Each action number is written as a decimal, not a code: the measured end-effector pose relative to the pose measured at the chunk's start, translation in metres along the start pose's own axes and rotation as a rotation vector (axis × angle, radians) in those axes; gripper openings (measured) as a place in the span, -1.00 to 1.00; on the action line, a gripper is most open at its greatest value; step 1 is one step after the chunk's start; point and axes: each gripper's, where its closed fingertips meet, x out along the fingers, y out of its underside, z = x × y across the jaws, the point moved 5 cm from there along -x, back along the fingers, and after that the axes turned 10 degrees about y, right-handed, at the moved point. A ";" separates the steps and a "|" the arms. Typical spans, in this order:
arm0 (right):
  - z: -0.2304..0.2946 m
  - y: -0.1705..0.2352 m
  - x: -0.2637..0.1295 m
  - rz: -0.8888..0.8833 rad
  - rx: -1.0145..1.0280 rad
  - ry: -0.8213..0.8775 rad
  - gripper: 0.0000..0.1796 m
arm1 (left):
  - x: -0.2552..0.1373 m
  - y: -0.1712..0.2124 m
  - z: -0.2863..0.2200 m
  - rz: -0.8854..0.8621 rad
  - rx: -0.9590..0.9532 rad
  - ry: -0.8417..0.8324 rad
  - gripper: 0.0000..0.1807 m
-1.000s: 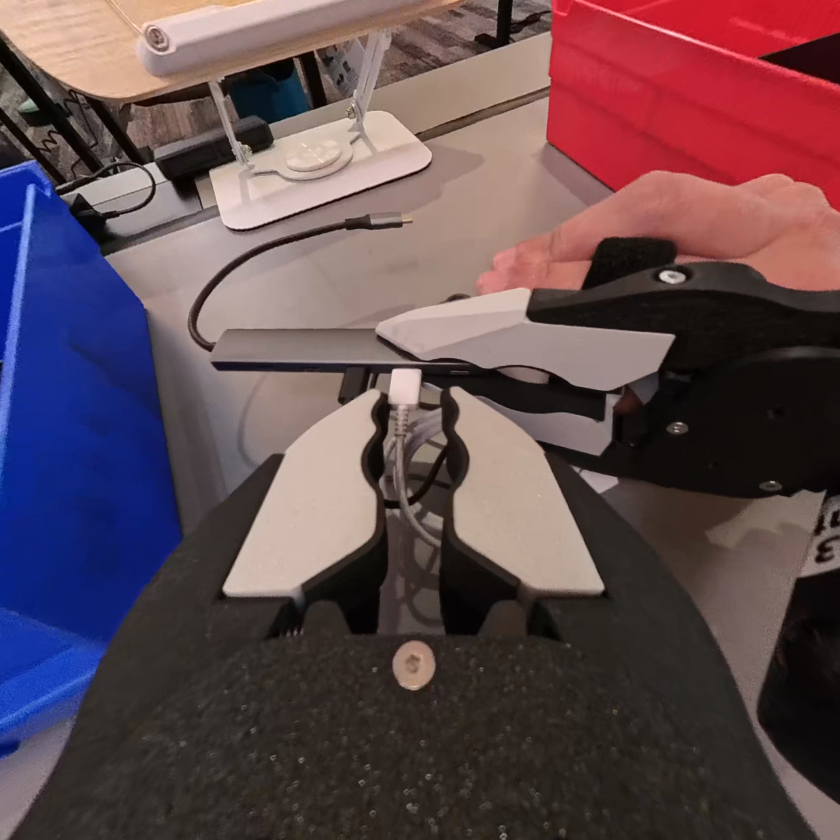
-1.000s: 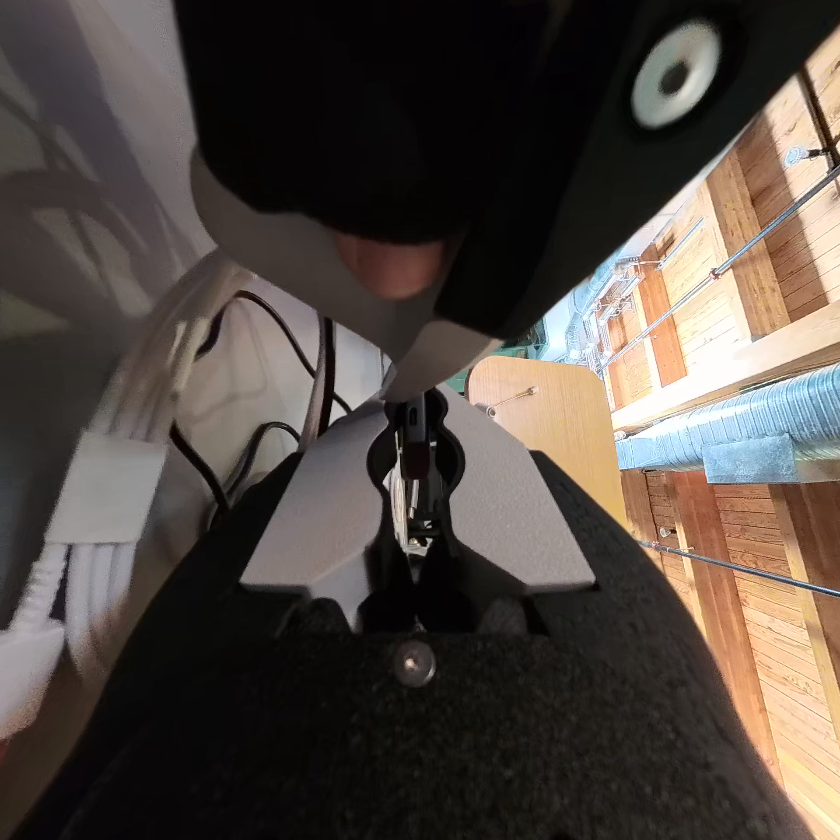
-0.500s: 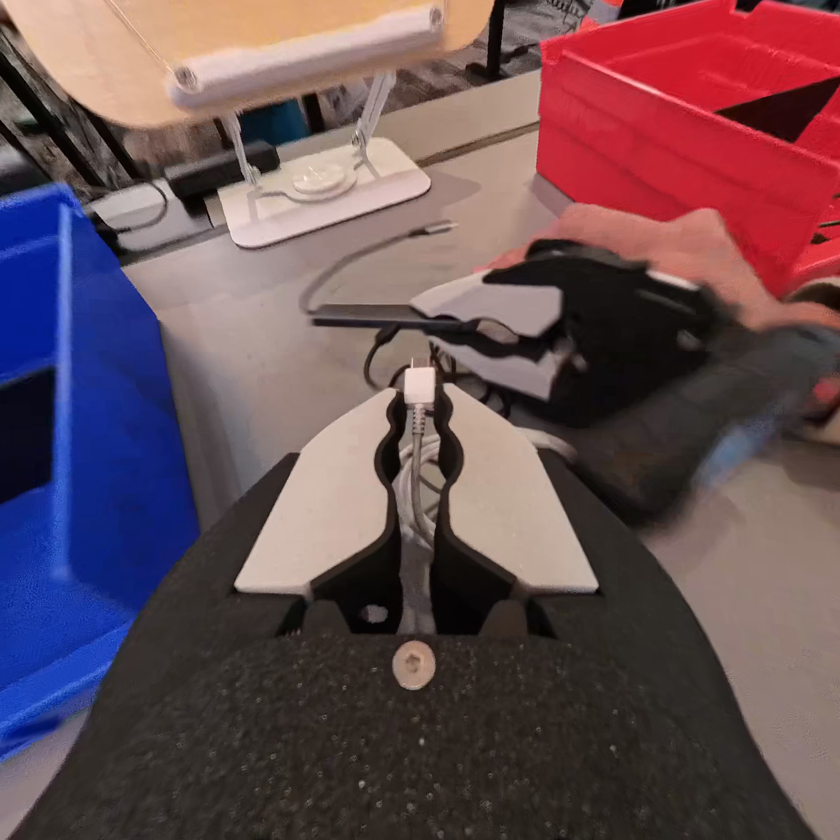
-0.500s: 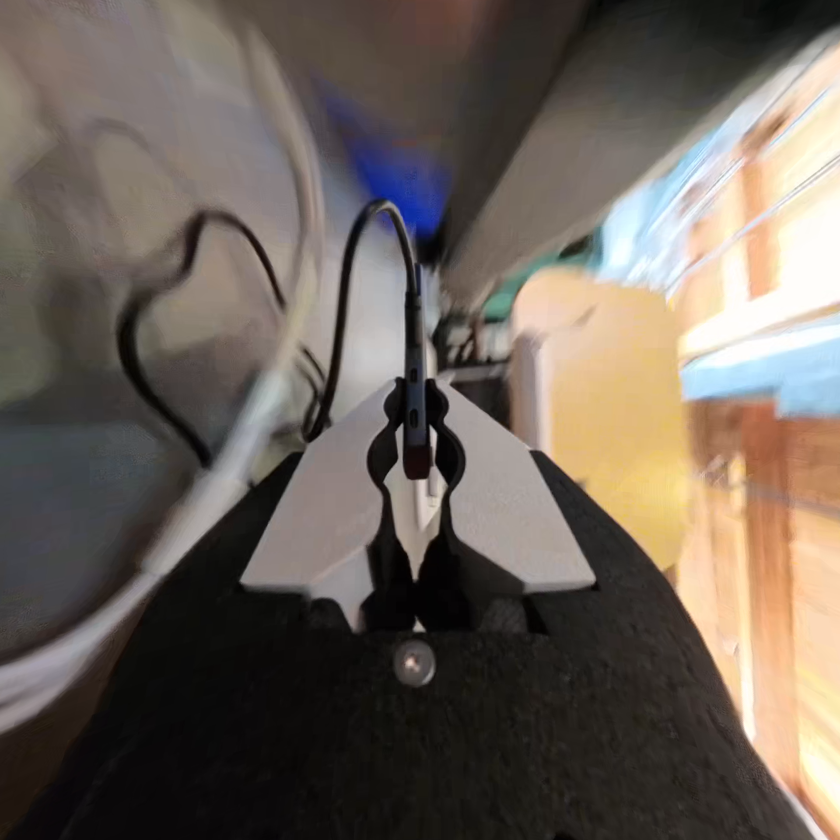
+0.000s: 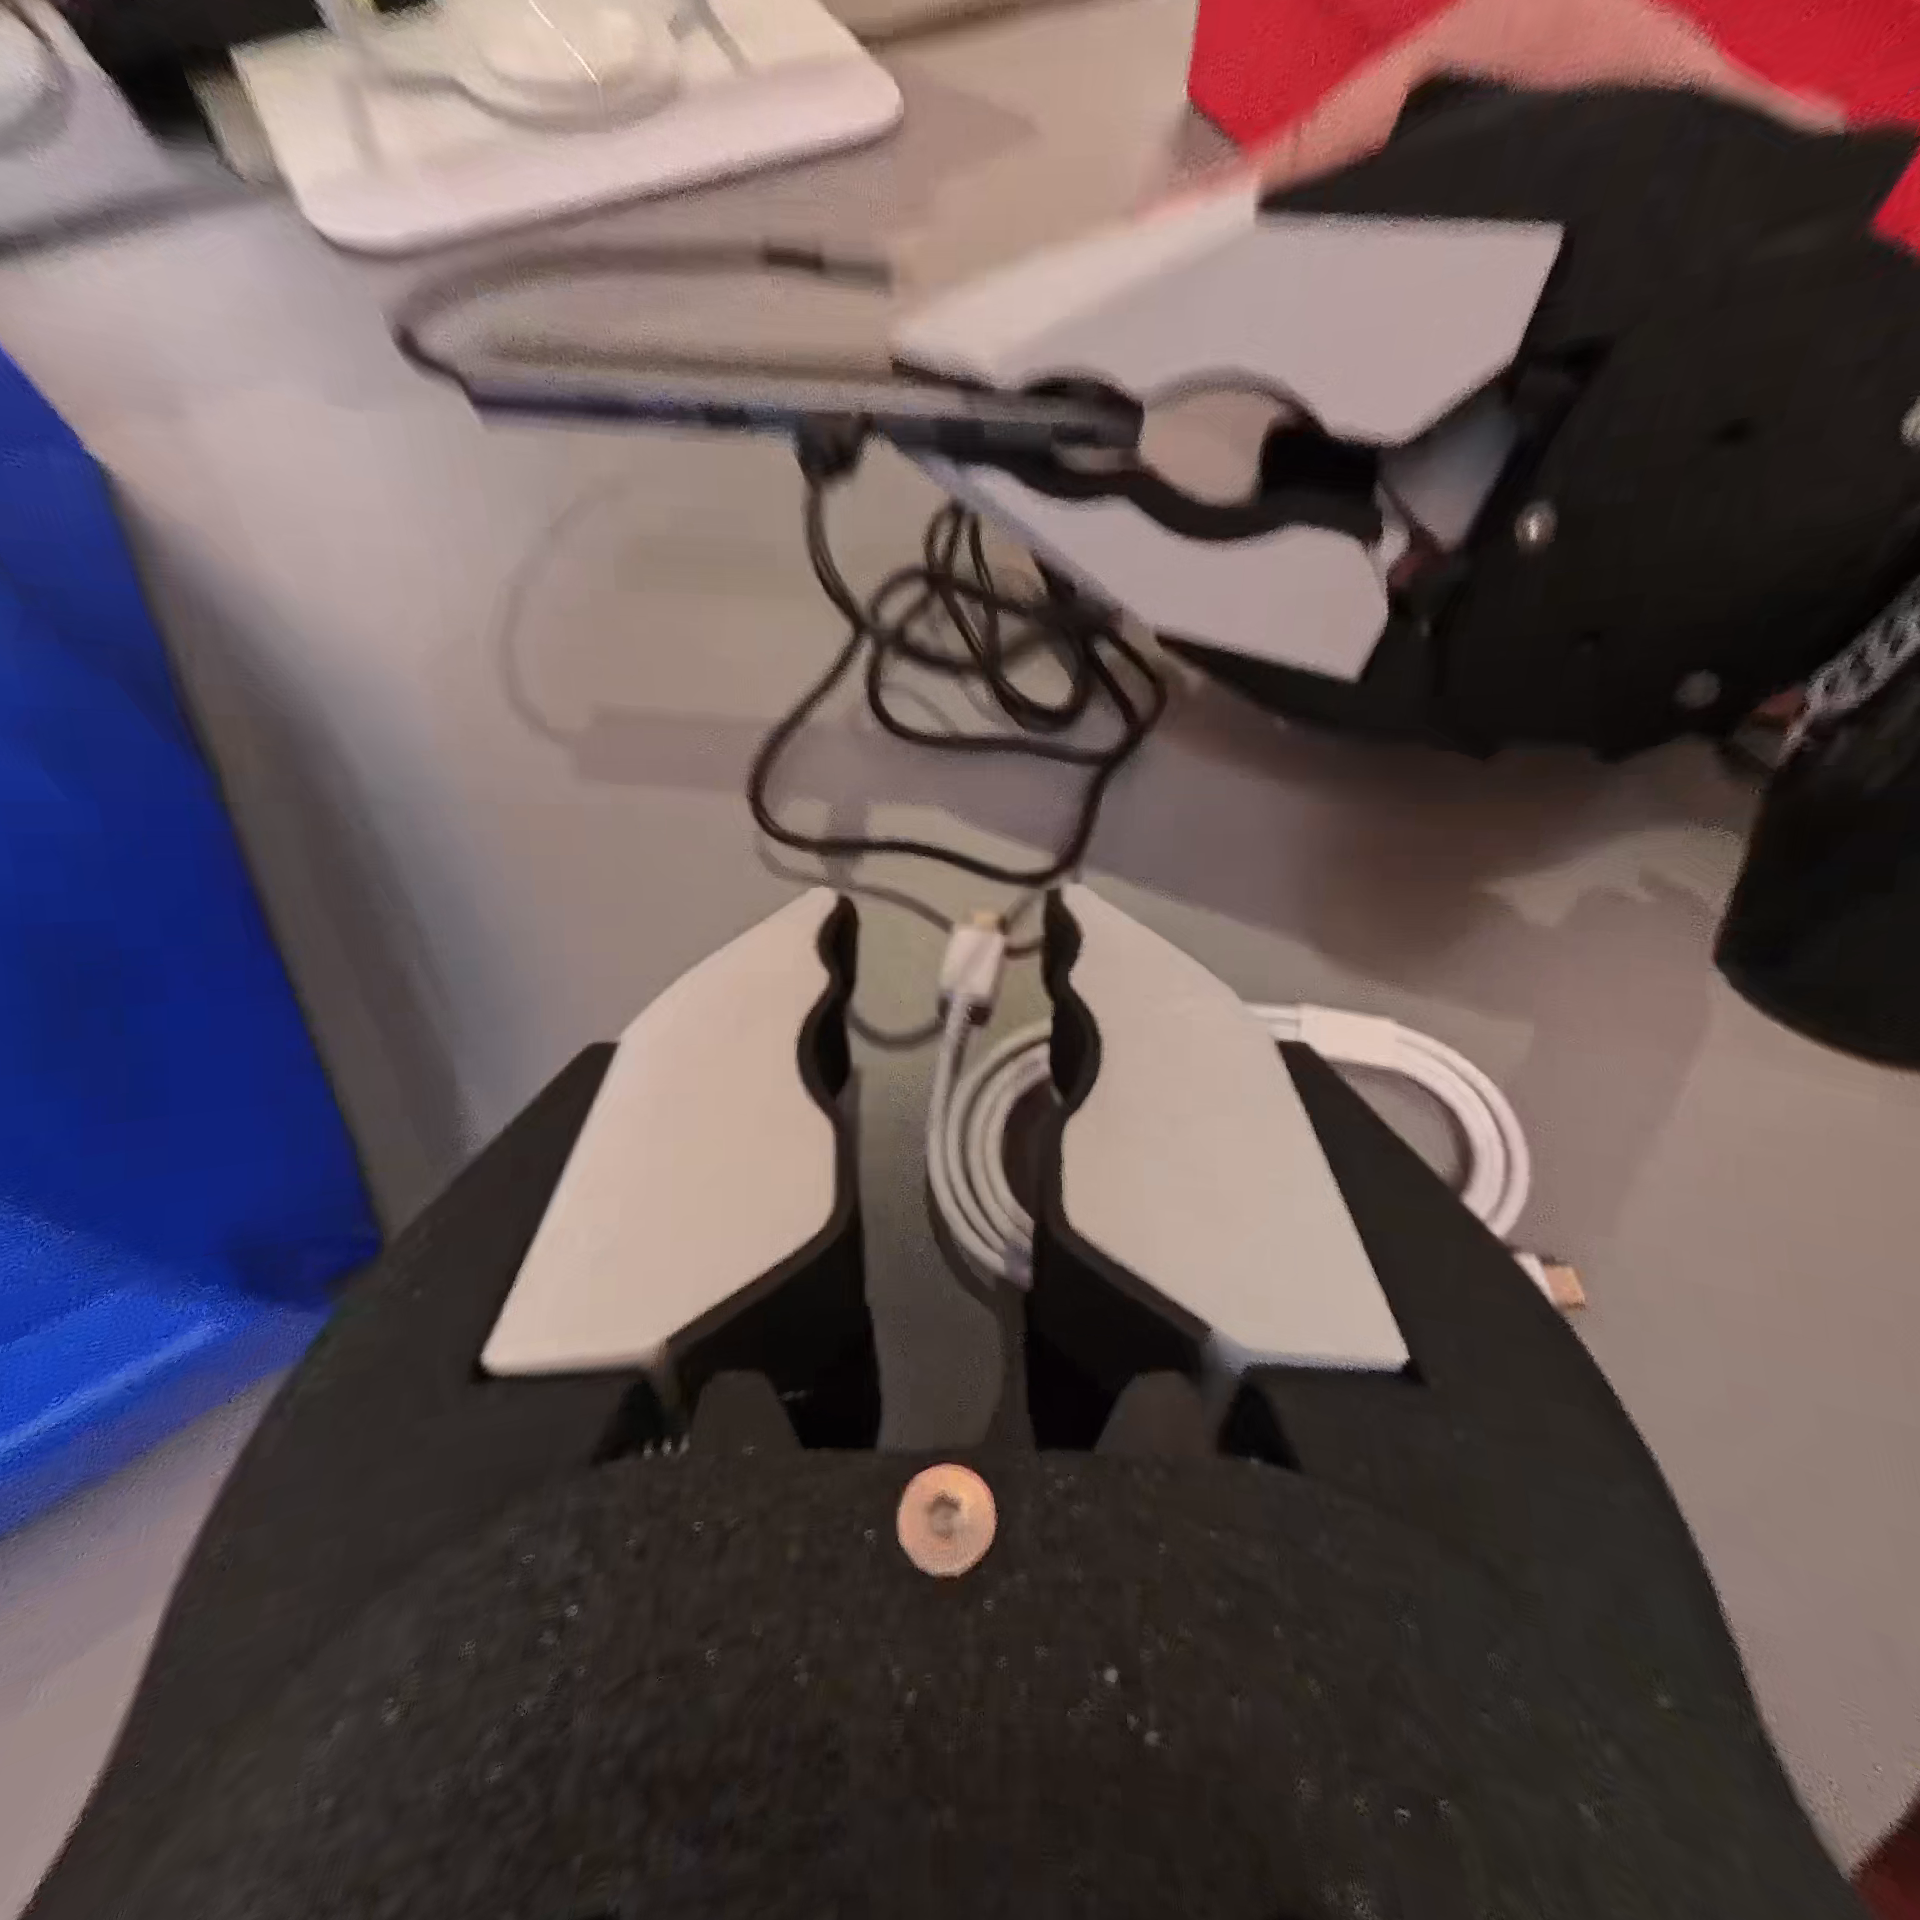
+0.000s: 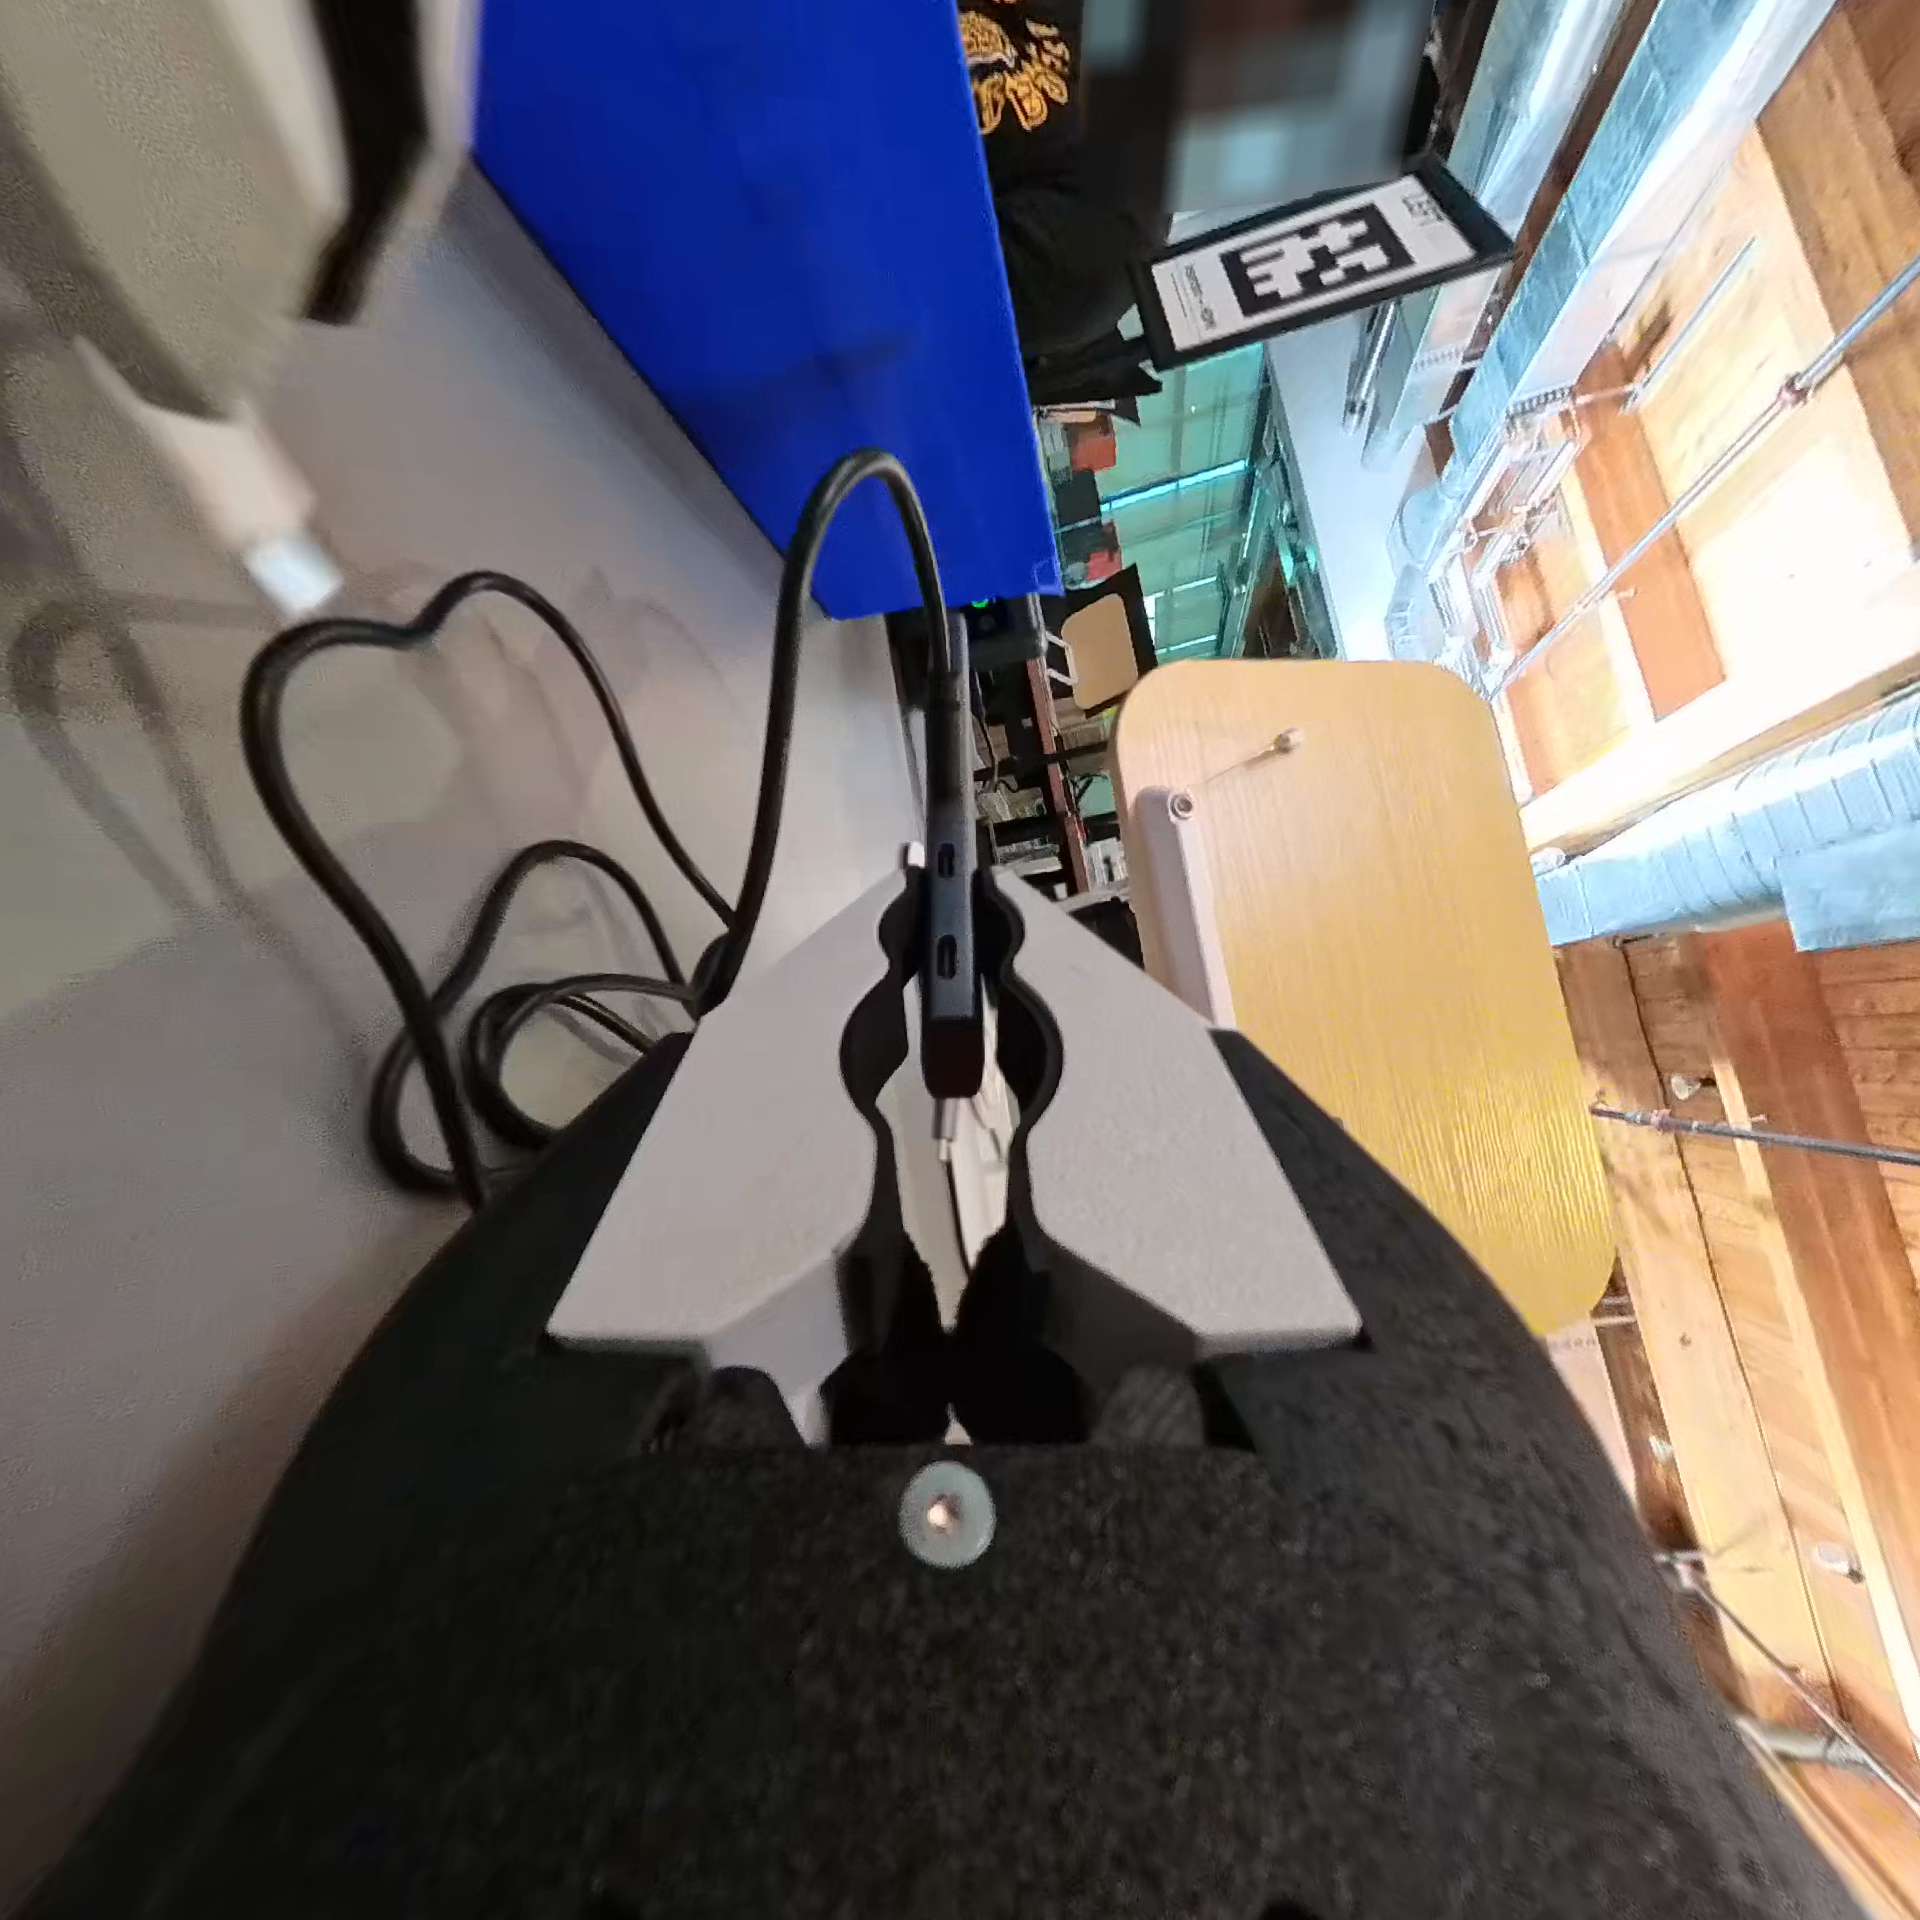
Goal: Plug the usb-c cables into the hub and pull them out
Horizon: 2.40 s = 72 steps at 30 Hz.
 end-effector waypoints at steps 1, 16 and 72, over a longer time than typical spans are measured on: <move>0.002 -0.003 -0.001 -0.016 0.000 -0.016 -0.90 | -0.004 -0.005 0.002 -0.038 0.018 -0.028 -0.59; 0.018 -0.045 -0.020 -0.166 -0.185 -0.018 -0.90 | 0.002 -0.022 0.016 -0.114 0.024 -0.096 -0.88; -0.179 0.180 -0.077 0.761 1.015 -0.097 -0.36 | 0.021 -0.046 0.019 -0.129 0.011 -0.012 -0.88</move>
